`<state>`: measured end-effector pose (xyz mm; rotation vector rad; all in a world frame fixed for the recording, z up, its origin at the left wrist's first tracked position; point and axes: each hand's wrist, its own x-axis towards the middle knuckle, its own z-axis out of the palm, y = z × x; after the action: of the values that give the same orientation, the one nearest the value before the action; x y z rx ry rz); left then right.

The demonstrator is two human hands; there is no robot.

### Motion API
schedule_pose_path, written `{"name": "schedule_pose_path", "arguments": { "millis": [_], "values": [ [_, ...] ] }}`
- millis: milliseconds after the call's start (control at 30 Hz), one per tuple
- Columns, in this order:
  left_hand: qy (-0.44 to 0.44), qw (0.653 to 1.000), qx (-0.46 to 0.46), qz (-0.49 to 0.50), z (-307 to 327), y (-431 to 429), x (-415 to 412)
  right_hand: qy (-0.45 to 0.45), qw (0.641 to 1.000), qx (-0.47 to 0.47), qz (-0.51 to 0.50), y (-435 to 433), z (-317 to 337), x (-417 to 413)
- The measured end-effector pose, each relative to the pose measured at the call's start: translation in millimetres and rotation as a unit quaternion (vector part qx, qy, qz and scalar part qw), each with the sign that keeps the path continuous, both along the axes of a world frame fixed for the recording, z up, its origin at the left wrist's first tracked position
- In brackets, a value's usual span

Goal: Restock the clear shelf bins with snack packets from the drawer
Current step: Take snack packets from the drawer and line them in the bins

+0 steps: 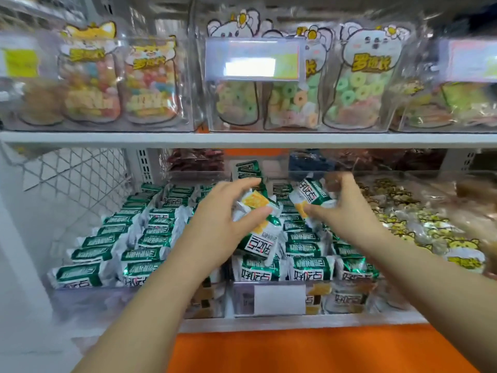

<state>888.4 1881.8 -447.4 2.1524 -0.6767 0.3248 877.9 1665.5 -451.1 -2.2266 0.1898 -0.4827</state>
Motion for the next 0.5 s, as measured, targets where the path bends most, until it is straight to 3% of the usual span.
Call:
{"name": "schedule_pose_path", "arguments": {
  "millis": [233,500],
  "values": [
    [0.02,0.999,-0.031,-0.004,-9,-4,26,-0.016,1.0,0.015,-0.005,-2,2,93],
    [0.072,0.994,-0.078,-0.037,-12,3,35,-0.006,0.989,-0.146,-0.034,-10,-21,152]
  ]
}}
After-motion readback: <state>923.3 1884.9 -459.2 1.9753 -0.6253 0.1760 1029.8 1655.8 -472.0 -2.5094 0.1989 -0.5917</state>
